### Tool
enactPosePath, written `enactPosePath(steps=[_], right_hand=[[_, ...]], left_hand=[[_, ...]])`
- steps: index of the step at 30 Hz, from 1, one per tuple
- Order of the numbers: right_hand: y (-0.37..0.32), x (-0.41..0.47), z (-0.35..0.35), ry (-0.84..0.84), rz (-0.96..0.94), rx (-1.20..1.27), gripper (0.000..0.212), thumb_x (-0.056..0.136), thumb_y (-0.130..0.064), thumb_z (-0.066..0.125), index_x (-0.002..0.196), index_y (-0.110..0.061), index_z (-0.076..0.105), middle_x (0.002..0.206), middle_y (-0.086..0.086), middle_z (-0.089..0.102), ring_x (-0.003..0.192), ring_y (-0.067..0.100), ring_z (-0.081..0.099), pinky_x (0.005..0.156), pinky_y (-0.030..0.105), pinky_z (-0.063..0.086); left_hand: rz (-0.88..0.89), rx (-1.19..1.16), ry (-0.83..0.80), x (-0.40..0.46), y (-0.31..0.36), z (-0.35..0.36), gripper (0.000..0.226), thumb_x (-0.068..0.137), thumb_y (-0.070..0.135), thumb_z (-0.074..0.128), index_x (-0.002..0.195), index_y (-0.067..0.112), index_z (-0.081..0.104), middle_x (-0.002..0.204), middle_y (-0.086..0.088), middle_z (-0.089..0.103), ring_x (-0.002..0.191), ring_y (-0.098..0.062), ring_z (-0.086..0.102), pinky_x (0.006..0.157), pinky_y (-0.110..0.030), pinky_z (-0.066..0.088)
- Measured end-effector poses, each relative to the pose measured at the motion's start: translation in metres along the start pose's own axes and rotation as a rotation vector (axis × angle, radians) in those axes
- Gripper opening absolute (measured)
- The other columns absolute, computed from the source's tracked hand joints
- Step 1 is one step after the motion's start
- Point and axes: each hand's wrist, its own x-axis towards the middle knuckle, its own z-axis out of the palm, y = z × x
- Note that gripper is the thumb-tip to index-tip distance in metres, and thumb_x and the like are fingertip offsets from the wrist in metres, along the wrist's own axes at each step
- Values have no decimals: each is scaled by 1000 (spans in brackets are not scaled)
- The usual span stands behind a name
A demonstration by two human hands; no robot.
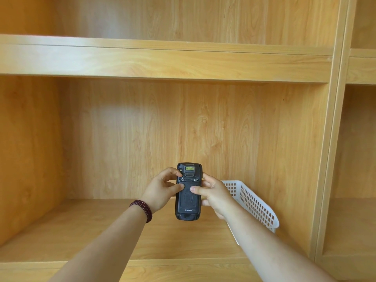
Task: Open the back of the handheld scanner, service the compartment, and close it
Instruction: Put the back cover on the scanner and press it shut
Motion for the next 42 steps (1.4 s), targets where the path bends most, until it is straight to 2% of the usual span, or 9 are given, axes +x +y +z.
enactPosePath(steps=[6,10,14,17,21,29,34,38,42], right_hand=[[0,2,-3,0,0,25,50,87,-1,68,132,-21,58,118,4,71,104,21,70,77,40,60],[0,2,-5,-2,-2,37,53,87,-1,68,134,-21,56,120,4,70,105,21,70,79,41,60],[-2,0,-5,-8,-10,38,51,87,0,67,132,-21,58,117,4,71,103,20,70,78,41,60],[-2,-1,-5,-12,-11,24,50,86,0,68,130,-23,59,116,3,71,103,20,70,81,43,60],[0,-4,-5,-13,0,10,50,86,-1,68,130,-22,59,114,2,73,102,21,71,84,45,59],[-3,-5,-5,-21,8,2,55,85,-1,70,135,-20,55,115,2,73,101,20,71,85,45,59],[-2,-5,-2,19,5,43,53,84,1,70,132,-19,58,110,1,75,101,21,71,91,50,55],[-1,-6,0,35,11,57,49,84,1,70,127,-19,61,111,2,75,102,22,71,88,48,57],[-3,-5,-2,43,12,80,50,84,0,70,130,-17,59,115,3,73,101,21,72,76,38,61]], left_hand=[[46,136,-13,3,6,0,23,89,8,66,83,29,60,111,3,68,86,-25,73,83,-45,59],[47,199,-14,4,8,-1,23,89,12,66,86,34,60,112,3,67,88,-30,70,85,-48,57],[62,272,-34,4,12,-3,18,90,16,65,91,34,59,114,7,65,88,-17,70,89,-43,56],[52,298,-63,5,16,-5,16,90,15,65,90,29,59,108,11,63,83,-17,69,84,-42,58],[30,278,-114,5,21,-6,13,89,7,65,91,17,58,101,5,60,76,-12,68,74,-33,61],[33,282,-155,3,24,-10,12,89,6,65,93,11,55,100,1,59,79,-15,69,75,-32,61],[52,293,-116,3,23,-9,14,87,7,67,88,15,55,97,5,61,77,-13,68,77,-37,61],[47,302,-94,0,21,-6,15,88,11,67,89,20,55,101,9,61,79,-13,68,79,-36,60],[155,414,124,-7,23,3,28,83,17,74,89,33,51,105,16,54,87,-3,61,77,-21,54]])
